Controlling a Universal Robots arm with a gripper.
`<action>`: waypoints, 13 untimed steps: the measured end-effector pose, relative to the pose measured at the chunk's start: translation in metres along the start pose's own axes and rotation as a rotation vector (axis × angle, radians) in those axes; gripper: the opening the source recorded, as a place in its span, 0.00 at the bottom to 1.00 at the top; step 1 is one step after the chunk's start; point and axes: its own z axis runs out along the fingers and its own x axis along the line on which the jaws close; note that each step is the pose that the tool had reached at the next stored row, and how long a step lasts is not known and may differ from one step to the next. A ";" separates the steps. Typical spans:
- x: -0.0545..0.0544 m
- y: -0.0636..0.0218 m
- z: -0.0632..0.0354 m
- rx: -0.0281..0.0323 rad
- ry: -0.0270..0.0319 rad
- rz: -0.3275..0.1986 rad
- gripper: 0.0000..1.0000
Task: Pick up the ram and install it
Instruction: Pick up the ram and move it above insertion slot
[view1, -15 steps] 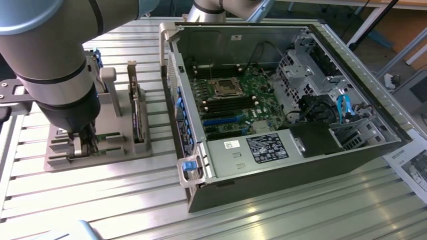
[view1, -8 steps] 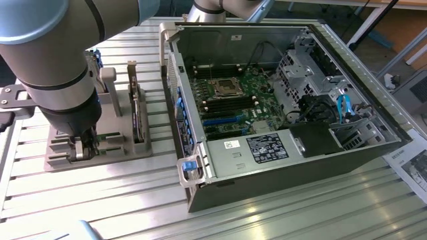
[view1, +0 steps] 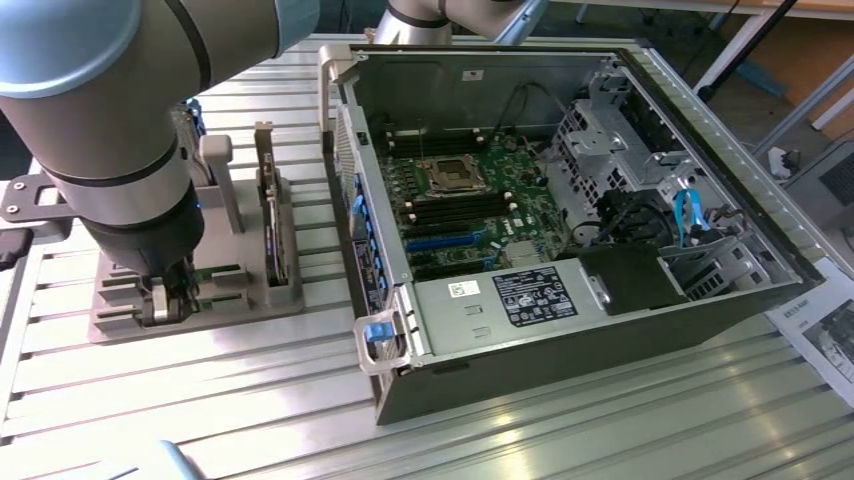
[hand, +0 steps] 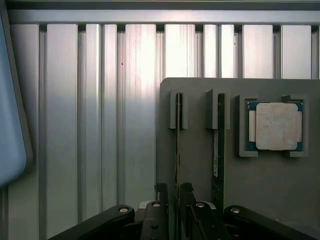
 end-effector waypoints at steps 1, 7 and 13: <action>0.000 0.0000 0.0000 0.0000 0.0000 0.000 0.25; -0.003 0.0000 0.0008 0.0000 -0.0002 0.000 0.25; -0.005 0.0000 0.0015 0.0002 -0.0001 0.000 0.25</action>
